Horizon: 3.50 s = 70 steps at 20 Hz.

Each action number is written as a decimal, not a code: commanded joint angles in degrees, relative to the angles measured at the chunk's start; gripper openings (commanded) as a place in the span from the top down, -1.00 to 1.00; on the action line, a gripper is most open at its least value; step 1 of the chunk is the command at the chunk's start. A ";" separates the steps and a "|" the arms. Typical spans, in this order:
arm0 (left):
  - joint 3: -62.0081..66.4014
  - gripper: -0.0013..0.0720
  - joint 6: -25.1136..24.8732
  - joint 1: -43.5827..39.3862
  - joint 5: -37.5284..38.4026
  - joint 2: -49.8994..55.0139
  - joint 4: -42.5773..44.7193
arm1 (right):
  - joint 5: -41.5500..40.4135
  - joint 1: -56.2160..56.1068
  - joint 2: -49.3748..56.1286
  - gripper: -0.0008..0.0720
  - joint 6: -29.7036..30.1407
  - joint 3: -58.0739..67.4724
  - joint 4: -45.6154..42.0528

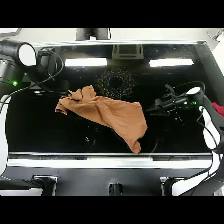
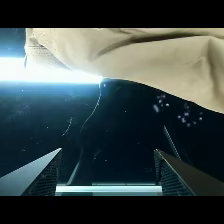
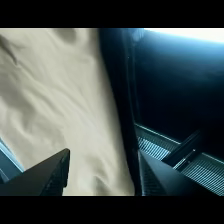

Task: Fold the clothes and pants, and hang the long-sleeved shirts on hangers.

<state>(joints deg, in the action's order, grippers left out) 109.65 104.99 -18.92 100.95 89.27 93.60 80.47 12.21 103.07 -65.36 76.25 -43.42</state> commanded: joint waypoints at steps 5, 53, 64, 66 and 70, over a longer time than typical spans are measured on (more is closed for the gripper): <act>-0.04 -0.82 -0.04 0.46 0.07 2.05 -0.02 | -6.62 -6.45 0.09 -0.39 1.53 -2.58 -2.05; -36.79 0.92 -44.30 42.27 -28.04 10.88 -68.13 | -0.11 -8.48 -6.64 0.90 -3.72 -2.49 -2.38; 8.28 0.92 -26.71 39.50 -24.72 -2.49 -57.07 | -25.92 -8.48 -28.41 0.90 -3.23 22.25 -2.78; 13.46 0.92 -23.69 39.41 -22.69 -6.58 -57.07 | -21.55 -8.48 -31.45 0.90 -3.69 27.23 -2.95; 9.07 0.92 -16.04 40.46 -17.07 -23.74 -50.75 | -11.63 -8.48 -42.42 0.90 -7.21 31.58 -6.40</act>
<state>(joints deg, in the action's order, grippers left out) 118.43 82.17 21.10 79.81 75.57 37.67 63.31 3.77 67.40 -70.19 104.09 -47.29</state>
